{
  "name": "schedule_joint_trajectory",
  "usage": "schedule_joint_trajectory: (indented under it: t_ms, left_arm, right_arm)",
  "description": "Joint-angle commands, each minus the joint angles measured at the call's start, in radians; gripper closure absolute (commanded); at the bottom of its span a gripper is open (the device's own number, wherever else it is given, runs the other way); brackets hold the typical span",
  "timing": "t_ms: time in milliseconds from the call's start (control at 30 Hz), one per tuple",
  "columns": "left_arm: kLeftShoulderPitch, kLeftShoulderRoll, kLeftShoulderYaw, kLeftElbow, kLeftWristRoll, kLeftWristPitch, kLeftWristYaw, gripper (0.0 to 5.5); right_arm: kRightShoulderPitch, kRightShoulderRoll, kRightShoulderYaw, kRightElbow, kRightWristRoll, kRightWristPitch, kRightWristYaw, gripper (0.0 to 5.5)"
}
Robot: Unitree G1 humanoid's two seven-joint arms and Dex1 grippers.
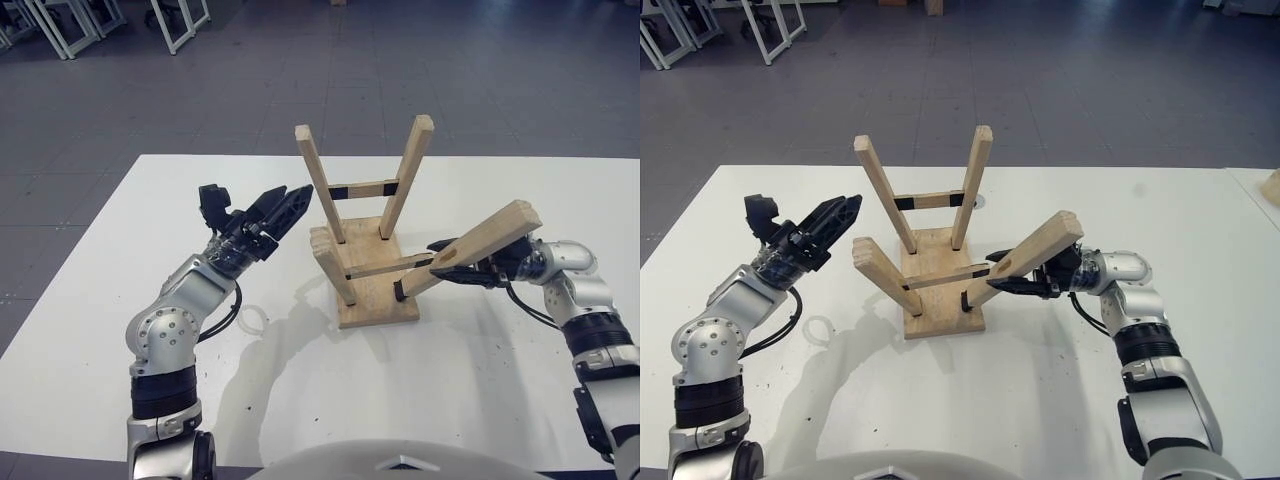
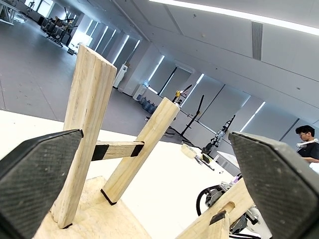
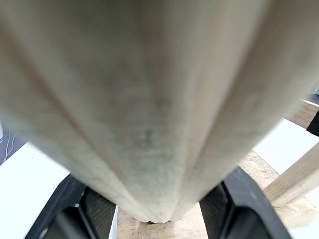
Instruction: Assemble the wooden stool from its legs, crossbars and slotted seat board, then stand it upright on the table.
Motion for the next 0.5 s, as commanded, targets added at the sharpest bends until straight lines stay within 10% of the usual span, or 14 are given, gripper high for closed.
schedule_joint_trajectory:
  t_ms: [33,500]
  left_arm:
    - [-0.007,0.024,-0.005,0.003,0.015,0.016,-0.013,0.02]
    - [-0.019,0.024,-0.037,-0.004,0.02,0.029,-0.025,0.02]
  right_arm:
    - [-0.05,-0.02,0.017,0.051,-0.017,-0.024,0.01,3.46]
    - [-0.088,-0.099,0.186,0.04,0.041,-0.046,0.011,3.46]
